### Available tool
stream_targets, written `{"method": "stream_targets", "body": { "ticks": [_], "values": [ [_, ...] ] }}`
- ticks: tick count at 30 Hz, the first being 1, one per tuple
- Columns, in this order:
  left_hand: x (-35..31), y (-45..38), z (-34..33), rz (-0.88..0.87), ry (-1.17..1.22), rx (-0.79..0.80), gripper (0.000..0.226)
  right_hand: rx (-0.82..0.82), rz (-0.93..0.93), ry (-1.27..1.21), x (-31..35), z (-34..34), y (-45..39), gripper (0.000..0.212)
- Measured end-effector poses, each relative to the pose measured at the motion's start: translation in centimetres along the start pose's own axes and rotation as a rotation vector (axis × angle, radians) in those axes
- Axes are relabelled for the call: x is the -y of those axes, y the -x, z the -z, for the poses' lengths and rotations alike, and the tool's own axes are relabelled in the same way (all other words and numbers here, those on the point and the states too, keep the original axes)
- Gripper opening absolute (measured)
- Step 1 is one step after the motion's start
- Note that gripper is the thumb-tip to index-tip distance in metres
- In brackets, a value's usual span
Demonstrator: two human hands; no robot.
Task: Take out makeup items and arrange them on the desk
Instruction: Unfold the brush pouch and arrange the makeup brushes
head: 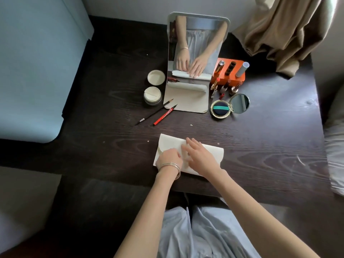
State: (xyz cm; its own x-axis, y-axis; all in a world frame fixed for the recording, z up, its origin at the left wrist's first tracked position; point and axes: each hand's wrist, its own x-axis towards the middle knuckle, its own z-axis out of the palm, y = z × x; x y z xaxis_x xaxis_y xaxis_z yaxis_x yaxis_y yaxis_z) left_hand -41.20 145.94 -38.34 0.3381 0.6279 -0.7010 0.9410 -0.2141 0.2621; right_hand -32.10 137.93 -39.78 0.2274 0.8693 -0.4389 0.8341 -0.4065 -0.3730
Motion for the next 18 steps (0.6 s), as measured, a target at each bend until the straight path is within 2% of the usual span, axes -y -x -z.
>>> {"method": "stream_targets", "body": {
  "ticks": [5, 8, 10, 13, 16, 18],
  "values": [
    [-0.6, -0.6, 0.5, -0.039, -0.125, 0.111, 0.027, 0.064, 0.092, 0.032, -0.2, 0.7, -1.0, 0.067],
    [-0.9, -0.3, 0.2, -0.074, -0.250, 0.078, 0.027, 0.072, 0.083, 0.132, 0.5, 0.7, -1.2, 0.068],
    [-1.1, 0.0, -0.2, -0.106, -0.337, 0.014, 0.025, 0.057, 0.001, 0.193, 1.3, 0.1, -1.0, 0.066],
    [-1.3, 0.2, -0.6, -0.147, -0.443, -0.045, 0.028, -0.057, -0.072, 0.261, 1.9, -1.7, -0.9, 0.063],
    [-1.1, 0.0, -1.0, -0.205, -0.498, -0.066, 0.034, -0.207, -0.005, 0.345, 1.5, -3.4, -1.2, 0.034],
    [-1.1, 0.0, -1.0, -0.212, -0.498, -0.072, 0.035, -0.303, 0.009, 0.367, 1.1, -3.7, -1.5, 0.031]
  ]
}}
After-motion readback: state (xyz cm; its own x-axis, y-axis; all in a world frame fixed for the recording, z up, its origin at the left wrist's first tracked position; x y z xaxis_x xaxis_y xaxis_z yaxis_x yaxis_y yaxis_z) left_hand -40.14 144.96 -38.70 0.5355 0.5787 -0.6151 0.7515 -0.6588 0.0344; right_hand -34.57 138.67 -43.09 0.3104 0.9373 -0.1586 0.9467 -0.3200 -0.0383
